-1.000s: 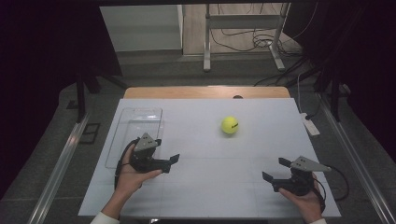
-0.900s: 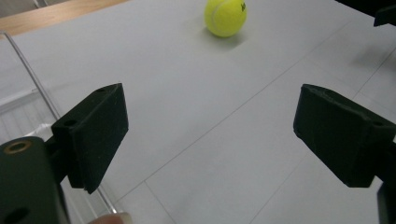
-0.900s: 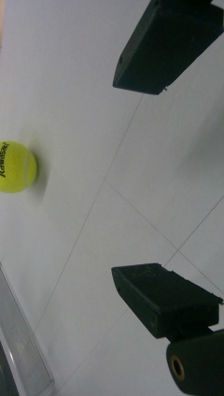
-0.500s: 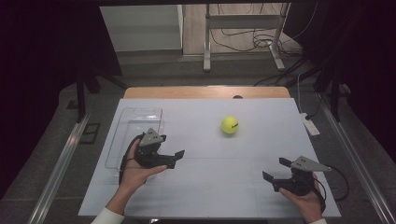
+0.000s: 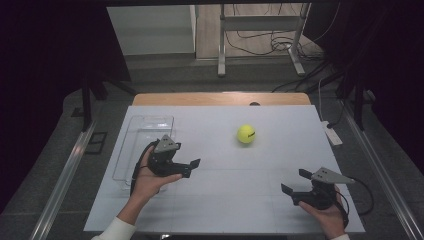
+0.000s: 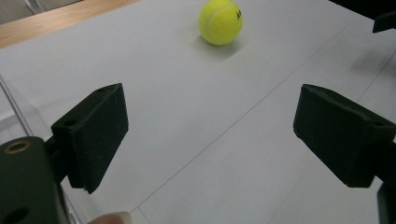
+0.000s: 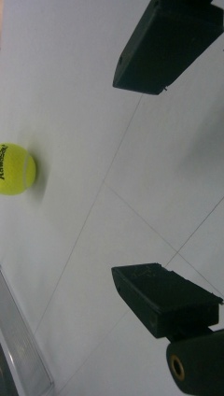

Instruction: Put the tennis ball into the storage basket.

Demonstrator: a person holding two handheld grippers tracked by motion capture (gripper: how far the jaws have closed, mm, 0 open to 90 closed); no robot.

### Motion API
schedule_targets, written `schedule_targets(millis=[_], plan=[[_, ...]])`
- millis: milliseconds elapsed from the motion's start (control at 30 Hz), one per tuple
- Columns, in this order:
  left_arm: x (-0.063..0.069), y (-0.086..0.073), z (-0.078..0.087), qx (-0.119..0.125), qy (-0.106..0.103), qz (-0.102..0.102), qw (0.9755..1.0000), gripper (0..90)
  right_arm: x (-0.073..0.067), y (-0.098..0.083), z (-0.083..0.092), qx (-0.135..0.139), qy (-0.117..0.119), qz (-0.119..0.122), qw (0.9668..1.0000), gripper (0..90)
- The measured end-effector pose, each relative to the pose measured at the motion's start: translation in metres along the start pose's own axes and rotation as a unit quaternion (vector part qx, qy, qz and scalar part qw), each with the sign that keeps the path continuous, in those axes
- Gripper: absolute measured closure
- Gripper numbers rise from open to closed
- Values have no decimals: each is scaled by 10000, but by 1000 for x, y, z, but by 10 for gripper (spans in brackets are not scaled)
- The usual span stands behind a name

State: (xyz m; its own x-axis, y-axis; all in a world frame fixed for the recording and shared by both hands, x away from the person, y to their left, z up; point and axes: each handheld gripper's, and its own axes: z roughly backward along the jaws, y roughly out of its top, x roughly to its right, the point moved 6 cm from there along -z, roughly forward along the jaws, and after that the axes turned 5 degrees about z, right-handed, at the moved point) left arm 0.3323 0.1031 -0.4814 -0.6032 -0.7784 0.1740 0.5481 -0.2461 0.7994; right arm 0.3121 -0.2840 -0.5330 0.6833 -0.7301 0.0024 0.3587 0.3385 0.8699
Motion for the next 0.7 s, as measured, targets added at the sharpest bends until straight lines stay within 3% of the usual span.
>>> schedule_targets(millis=[700], plan=[[7,20,-21,-107,-94,-110,9998,111,1,0,0,6,0,6,10000,93]])
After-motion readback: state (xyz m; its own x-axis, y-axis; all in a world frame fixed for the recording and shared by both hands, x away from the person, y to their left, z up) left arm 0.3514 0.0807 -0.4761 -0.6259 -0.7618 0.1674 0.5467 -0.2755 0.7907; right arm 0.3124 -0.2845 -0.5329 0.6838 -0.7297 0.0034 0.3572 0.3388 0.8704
